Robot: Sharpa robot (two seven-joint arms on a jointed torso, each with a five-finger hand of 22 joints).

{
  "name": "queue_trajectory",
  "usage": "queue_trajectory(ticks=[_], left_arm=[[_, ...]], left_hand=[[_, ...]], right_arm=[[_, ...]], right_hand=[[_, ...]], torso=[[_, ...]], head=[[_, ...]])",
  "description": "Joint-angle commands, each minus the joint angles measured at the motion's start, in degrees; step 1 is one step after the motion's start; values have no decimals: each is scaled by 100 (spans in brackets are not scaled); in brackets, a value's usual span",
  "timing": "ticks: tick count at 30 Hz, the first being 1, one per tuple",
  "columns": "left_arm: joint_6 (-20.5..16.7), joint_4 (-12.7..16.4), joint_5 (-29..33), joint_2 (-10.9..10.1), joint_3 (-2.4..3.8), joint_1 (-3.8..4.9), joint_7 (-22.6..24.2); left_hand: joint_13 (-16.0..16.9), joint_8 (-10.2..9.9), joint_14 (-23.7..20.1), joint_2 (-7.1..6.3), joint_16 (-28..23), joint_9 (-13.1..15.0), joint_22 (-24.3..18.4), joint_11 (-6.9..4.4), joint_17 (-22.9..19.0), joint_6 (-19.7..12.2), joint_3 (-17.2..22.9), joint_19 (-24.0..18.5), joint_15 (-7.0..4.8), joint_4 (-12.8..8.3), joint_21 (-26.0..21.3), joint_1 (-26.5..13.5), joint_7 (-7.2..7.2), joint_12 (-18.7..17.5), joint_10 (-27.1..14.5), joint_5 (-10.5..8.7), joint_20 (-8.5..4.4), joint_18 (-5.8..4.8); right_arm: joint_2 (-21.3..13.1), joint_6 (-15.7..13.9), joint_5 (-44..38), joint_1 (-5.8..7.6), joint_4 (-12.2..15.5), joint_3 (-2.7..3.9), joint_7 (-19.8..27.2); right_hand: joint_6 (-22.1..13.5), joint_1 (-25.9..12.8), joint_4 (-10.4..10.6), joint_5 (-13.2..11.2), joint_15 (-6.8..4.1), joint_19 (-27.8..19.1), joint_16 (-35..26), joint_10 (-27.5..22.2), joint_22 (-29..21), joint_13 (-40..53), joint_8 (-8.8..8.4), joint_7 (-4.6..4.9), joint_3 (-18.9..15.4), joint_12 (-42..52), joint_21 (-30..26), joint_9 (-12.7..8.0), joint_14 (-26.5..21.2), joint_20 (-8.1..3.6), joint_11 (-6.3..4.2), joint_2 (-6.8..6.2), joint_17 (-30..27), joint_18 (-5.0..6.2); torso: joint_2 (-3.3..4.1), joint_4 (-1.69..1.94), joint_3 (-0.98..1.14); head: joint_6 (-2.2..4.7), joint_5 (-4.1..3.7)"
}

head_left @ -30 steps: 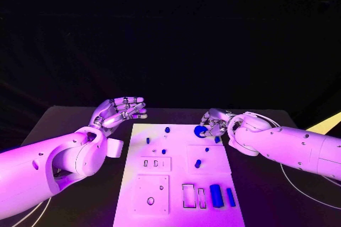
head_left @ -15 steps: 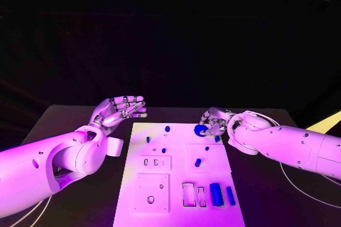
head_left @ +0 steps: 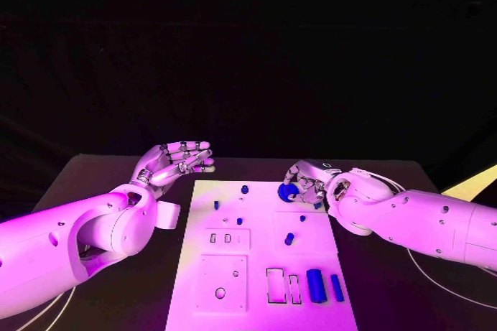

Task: Assemble the parts on the task board

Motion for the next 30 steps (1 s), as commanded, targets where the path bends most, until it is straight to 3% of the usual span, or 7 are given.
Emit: queue_trajectory(ticks=[1,7,12,18,30], left_arm=[[95,0,12,15,4,7,25],[91,-10,13,22,4,7,10],[93,-10,15,40,4,7,4],[93,-10,16,56,3,8,0],[105,-28,16,97,3,8,-2]], left_hand=[[2,-37,-36,2,-37,-8,-4,0,5,-39,41,-23,-1,3,-12,-39,305,-23,-32,24,-3,49],[2,-37,-36,2,-37,-8,-4,0,5,-39,41,-23,-1,3,-12,-39,305,-23,-32,24,-3,49],[2,-39,-37,2,-42,-8,-3,2,11,-43,46,-26,0,0,-8,-43,306,-23,-37,24,0,51],[2,-39,-37,2,-42,-8,-3,2,11,-43,46,-26,0,0,-8,-43,306,-23,-37,24,0,51],[2,-39,-37,2,-42,-8,-3,2,11,-43,46,-26,0,0,-8,-43,306,-23,-37,24,0,51]], right_arm=[[13,-464,-700,22,234,7,-94],[189,-612,-1079,40,546,10,-320],[466,-638,-1249,38,607,8,-414],[793,-569,-1303,9,440,-4,-455],[1270,-404,-1286,-181,-58,-12,-395]], right_hand=[[33,-76,-3,13,-45,198,33,44,1067,331,57,-21,43,21,24,33,586,-24,16,4,1508,-114],[47,-124,6,6,-48,223,33,50,1096,333,61,-27,77,21,53,34,586,-28,11,-9,1508,-123],[47,-124,6,6,-48,223,33,50,1096,333,61,-27,77,21,53,34,586,-28,11,-9,1508,-123],[47,-135,7,6,-50,223,33,53,1097,336,61,-29,94,22,53,33,586,-30,9,-8,1508,-123],[38,-154,8,-2,-52,214,33,51,1088,333,54,-27,115,17,42,30,586,-32,10,-9,1508,-119]], torso=[[-3,-4,-6],[4,0,-3],[8,17,-9],[14,18,-10],[19,5,-3]], head=[[17,11],[35,17],[36,31],[37,40],[11,83]])
